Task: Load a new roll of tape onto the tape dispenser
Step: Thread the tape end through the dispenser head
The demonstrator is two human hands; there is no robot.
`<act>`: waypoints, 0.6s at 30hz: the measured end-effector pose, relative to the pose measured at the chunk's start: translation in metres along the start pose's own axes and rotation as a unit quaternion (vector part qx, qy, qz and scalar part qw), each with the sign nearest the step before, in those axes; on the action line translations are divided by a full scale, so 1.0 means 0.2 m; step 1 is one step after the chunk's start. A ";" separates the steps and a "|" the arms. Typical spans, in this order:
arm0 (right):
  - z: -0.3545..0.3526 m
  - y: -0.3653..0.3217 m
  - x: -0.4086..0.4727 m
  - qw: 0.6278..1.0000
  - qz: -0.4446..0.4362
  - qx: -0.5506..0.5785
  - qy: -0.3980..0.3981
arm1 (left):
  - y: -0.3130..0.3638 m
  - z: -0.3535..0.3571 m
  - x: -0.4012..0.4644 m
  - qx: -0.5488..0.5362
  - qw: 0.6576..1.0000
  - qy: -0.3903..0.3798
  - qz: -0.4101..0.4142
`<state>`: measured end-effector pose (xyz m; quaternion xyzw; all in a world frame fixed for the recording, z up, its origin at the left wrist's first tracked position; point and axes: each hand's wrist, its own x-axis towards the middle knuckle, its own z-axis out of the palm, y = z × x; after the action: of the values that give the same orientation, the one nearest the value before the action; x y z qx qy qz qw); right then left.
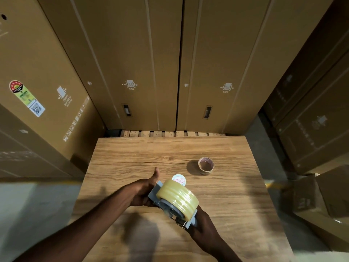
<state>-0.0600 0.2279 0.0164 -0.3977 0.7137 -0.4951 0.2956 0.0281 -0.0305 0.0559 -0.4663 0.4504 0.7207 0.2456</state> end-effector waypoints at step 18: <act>-0.03 0.09 -0.11 0.962 0.225 0.152 -0.021 | -0.05 0.04 0.07 -0.001 0.995 -0.085 0.053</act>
<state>-0.0583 0.2533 0.0011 -0.1874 0.6951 -0.5095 0.4713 0.0265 -0.0192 0.0409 -0.3792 0.4509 0.7702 0.2443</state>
